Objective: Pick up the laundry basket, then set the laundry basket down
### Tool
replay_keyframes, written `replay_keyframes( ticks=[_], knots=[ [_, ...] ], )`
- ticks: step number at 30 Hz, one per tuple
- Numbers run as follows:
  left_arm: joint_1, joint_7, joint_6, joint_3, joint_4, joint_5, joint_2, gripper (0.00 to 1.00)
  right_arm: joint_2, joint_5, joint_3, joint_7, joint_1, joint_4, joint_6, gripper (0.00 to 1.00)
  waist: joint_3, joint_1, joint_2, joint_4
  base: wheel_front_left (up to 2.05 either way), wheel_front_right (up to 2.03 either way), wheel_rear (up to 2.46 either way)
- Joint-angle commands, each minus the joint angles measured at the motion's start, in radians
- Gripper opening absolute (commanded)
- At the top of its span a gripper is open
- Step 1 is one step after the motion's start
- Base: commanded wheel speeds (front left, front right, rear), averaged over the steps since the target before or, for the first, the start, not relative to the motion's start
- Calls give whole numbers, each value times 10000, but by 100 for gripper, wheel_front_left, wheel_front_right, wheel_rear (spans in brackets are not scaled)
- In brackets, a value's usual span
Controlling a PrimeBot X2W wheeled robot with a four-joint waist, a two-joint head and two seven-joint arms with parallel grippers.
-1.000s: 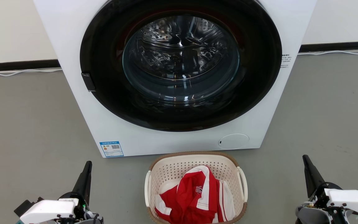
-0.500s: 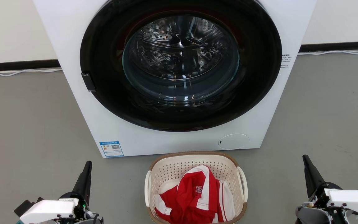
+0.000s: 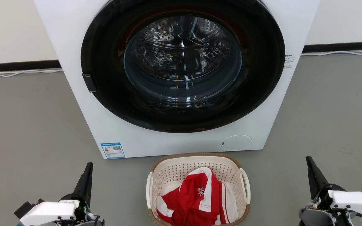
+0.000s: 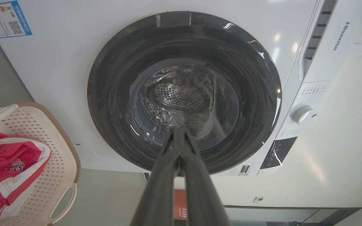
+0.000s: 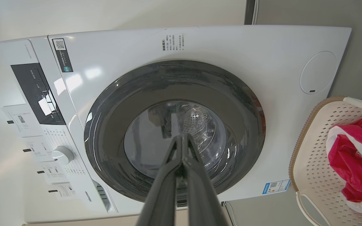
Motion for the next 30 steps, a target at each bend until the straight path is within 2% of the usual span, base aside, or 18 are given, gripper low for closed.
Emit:
replay_keyframes(
  ticks=[1,2,7,11,15,21,27,30],
  knots=[
    [-558,18,-73,295,-292,-50,137,0,-43,70,182,76,-447,-309,71,0,0,0,-1,0,0,0,0],
    [0,-1,0,1,0,0,0,100,0,0,1,0,-1,-1,-2,100,0,0,-1,0,0,0,0],
    [146,-75,2,-55,242,8,-50,100,24,14,48,-40,118,207,-4,100,7,2,-1,0,0,0,0],
    [158,-195,0,-129,211,21,-44,100,21,19,88,-126,148,128,-2,100,-13,22,-1,7,0,0,0],
    [184,-315,-3,-193,179,47,-38,100,13,-42,143,-229,188,55,1,100,0,4,-1,8,0,0,0],
    [193,-462,-6,-262,172,168,-30,100,-49,-244,265,-410,201,1,4,100,6,1,-1,7,0,0,0],
    [175,-641,-9,-320,219,551,-21,100,-173,-822,415,-629,175,20,7,100,3,1,-1,3,0,0,0],
    [147,-760,17,-358,232,951,-15,100,-175,-1496,381,-748,156,-11,10,100,7,1,-1,2,0,0,0]
  ],
)
